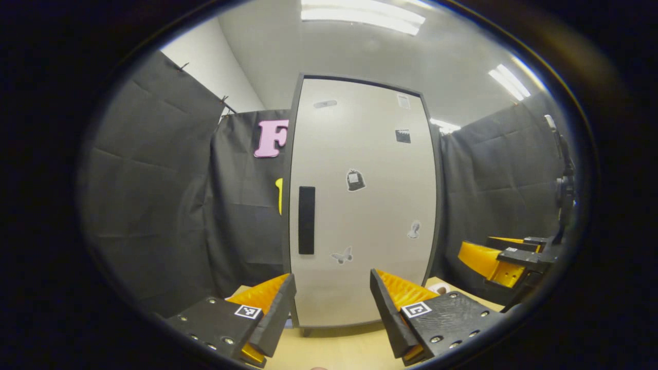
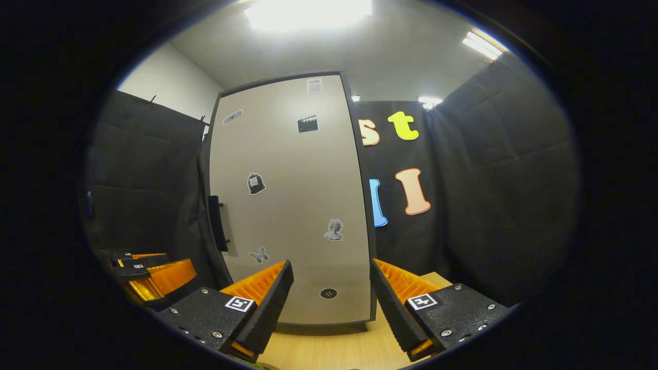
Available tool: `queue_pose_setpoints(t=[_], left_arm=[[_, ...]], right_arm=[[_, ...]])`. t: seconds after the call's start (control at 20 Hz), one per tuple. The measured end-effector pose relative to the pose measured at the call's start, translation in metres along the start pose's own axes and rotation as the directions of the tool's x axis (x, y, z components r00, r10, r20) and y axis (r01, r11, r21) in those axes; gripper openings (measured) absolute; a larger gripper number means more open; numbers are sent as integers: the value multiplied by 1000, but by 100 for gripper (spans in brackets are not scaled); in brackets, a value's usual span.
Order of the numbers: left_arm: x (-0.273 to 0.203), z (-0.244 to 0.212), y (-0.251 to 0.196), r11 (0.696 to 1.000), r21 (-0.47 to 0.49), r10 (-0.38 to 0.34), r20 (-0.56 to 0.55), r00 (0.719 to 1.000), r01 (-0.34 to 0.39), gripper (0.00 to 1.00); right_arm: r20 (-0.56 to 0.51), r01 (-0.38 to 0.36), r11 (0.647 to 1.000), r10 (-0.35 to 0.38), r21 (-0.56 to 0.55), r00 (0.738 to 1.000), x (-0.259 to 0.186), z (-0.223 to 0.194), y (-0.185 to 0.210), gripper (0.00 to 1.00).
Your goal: Open the cabinet door with the right hand, grasp the bottle in the cabinet with the left hand and place it on the coaster, then close the cabinet door with the right hand.
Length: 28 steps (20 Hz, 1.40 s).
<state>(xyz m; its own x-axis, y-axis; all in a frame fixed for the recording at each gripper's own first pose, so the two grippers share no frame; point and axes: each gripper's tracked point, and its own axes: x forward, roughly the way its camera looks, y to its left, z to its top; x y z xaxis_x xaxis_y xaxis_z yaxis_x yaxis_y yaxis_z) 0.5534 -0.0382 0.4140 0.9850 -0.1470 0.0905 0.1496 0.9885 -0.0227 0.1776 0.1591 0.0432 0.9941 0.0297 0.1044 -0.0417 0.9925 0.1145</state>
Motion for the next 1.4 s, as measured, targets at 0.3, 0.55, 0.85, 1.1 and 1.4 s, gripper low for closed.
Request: queue_pose_setpoints(t=[0.3, 0.55, 0.85, 1.1, 1.4], left_arm=[[1, -1, 7, 1000, -1, 2, -1, 1000, -2, 83], [-1, -4, 15, 1000, -13, 15, -7, 1000, -15, 83], [1, -4, 25, 1000, -9, 21, -10, 1000, -21, 87], [2, -6, 31, 1000, 3, 15, -15, 1000, -15, 85], [5, -15, 41, 1000, 7, -2, -20, 1000, 3, 87]], right_arm=[[-1, -1, 1000, 1, 2, 1000, 2, -2, 2, 93], [1, 4, 1000, -4, 7, 1000, 2, -2, 2, 93], [8, 4, 1000, -4, -5, 1000, 6, 0, 6, 93], [18, 2, 1000, -2, -16, 1000, 7, 3, 11, 93], [31, 9, 1000, -8, -18, 999, 4, 4, 17, 93]])
